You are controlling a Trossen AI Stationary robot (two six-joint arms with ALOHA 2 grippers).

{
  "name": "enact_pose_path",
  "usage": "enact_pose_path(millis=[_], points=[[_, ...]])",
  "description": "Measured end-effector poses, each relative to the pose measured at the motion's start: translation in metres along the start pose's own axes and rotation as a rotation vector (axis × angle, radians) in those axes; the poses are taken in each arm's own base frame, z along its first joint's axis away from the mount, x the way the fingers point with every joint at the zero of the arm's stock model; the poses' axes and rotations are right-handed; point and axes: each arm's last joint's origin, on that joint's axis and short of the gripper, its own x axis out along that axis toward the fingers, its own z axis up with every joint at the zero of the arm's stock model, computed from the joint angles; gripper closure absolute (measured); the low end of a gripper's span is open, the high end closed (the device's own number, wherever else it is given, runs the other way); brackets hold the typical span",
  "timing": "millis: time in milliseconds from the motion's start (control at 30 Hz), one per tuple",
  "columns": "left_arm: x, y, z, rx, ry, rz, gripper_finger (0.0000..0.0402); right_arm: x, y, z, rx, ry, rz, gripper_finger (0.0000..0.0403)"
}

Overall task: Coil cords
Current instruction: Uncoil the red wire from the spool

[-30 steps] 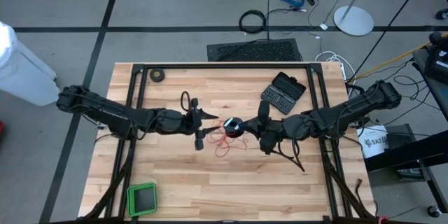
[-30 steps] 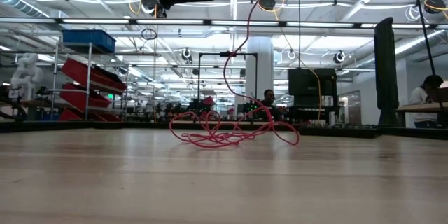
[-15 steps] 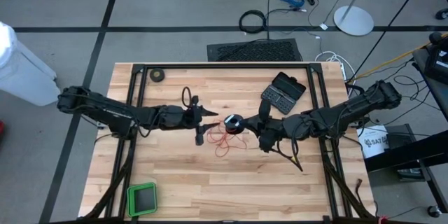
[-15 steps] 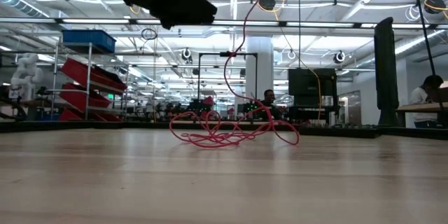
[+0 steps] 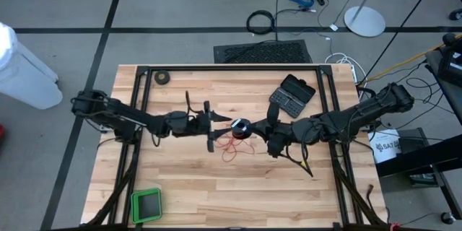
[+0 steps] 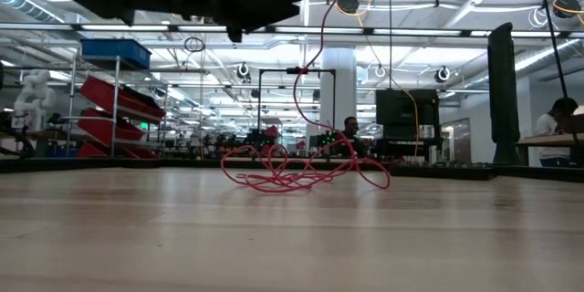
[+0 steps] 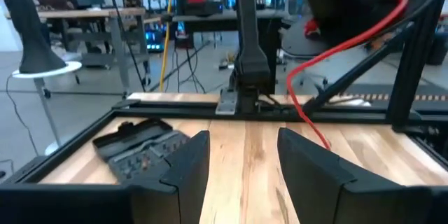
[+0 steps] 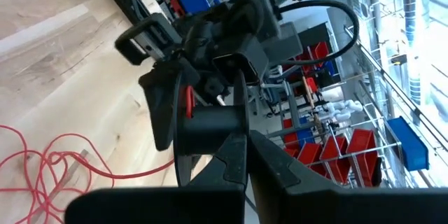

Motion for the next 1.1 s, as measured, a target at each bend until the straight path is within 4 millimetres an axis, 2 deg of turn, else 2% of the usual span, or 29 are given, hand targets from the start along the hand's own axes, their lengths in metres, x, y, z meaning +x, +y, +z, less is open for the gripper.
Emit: enact_pose_path(millis=[167,333,500,833,1100], points=[[0.012,-0.008,-0.016,-0.015,-0.103,-0.083,0.0226,0.000,0.000,0.000,0.000,0.001,0.001,0.0403],[0.020,-0.009,-0.028,-0.078,-0.093,-0.114,0.0226,0.000,0.000,0.000,0.000,0.001,0.001,0.0403],[0.028,-0.010,-0.030,-0.164,-0.084,-0.139,0.0226,0.000,0.000,0.000,-0.001,0.003,0.002,0.0403],[0.028,-0.020,-0.033,-0.172,-0.067,-0.185,0.0226,0.001,0.000,-0.002,0.002,0.015,0.004,0.0403],[0.030,-0.023,-0.040,-0.217,-0.042,-0.142,0.0226,0.003,-0.002,-0.005,0.013,0.030,-0.003,0.0403]])
